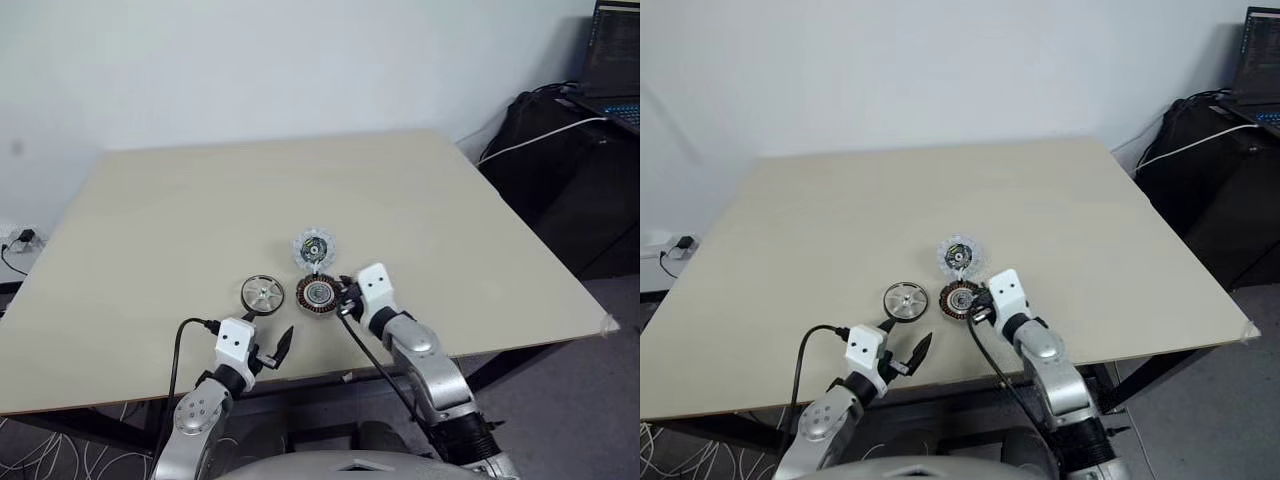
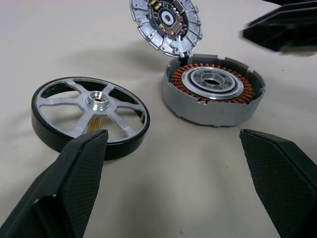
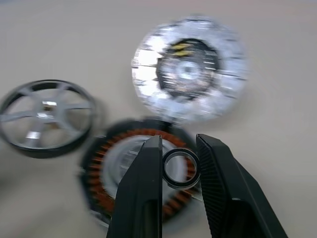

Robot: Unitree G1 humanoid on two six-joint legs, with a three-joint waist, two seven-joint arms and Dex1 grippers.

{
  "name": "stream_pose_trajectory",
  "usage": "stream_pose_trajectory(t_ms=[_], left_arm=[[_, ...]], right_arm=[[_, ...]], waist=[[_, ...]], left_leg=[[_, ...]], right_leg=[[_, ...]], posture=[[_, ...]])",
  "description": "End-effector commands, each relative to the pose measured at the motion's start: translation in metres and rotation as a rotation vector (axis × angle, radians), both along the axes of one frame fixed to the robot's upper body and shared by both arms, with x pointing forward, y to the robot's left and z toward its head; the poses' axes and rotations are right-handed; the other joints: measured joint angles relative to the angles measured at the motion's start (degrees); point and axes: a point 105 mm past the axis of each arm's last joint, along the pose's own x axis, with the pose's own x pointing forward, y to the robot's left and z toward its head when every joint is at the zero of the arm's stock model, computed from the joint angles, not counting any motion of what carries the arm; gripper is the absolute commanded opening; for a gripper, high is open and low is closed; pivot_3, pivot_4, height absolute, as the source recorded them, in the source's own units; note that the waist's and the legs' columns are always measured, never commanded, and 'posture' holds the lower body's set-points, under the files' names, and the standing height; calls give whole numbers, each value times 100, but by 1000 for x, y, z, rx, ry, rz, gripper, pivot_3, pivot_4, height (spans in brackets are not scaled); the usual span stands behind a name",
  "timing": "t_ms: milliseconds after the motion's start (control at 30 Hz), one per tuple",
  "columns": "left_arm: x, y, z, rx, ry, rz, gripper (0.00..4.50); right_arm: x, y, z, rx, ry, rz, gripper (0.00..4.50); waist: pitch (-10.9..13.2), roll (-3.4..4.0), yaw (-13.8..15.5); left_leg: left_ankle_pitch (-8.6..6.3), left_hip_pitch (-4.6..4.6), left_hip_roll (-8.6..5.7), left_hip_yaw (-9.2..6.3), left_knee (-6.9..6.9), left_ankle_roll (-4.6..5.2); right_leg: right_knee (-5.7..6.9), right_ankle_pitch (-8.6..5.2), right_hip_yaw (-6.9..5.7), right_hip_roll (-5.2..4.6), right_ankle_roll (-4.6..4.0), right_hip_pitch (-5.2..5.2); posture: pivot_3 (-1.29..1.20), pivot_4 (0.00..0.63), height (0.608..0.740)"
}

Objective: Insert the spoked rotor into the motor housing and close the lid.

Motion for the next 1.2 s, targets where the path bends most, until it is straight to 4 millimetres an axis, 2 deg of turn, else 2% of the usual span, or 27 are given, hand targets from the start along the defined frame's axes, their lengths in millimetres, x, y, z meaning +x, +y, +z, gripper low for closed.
stream_pose_trajectory(t_ms=[33, 200, 467, 967, 1033, 1167, 1200], left_arm=[[4, -2, 14, -5, -53, -3, 4500], [4, 0, 12, -7, -47, 6, 4500], [4, 0, 10, -10, -44, 7, 4500], [5, -1, 11, -11, -47, 8, 4500], [5, -1, 11, -12, -47, 7, 4500], [5, 0, 10, -14, -44, 6, 4500], [5, 0, 10, -13, -45, 6, 4500]], right_arm=[[8, 14, 5, 6, -26, 26, 686], [14, 21, -3, -3, -9, 32, 686], [17, 14, -14, -17, 24, 13, 686], [23, 23, -16, -14, 33, 34, 686], [24, 24, -16, -11, 31, 37, 1445], [21, 24, -5, 5, -1, 59, 2654], [18, 24, 4, 36, -20, 72, 2654]], waist=[[0, 0, 3], [0, 0, 6], [0, 0, -4], [-1, 1, -18], [-1, 1, -21], [-1, 1, -22], [-1, 1, -17]], left_leg=[[0, 0, 0, 0, 0, 0], [0, 0, -3, 0, -3, 0], [0, 0, -3, -1, -15, 0], [1, 1, -3, -1, -16, -2], [1, 1, -3, -1, -16, -2], [2, 1, -3, -1, -17, -2], [2, 1, -3, -1, -17, -2]], right_leg=[[0, 0, 0, 0, 0, 0], [0, 11, 1, 0, -8, -2], [0, 19, 1, 1, -12, -9], [2, 23, 1, 3, -20, -10], [2, 24, 2, 3, -20, -10], [3, 24, 1, 4, -21, -11], [3, 24, 2, 4, -21, -12]], posture=[[0, 0, 740], [0, 0, 740], [0, 0, 740], [0, 0, 740], [0, 0, 740], [0, 0, 740], [0, 0, 740]])
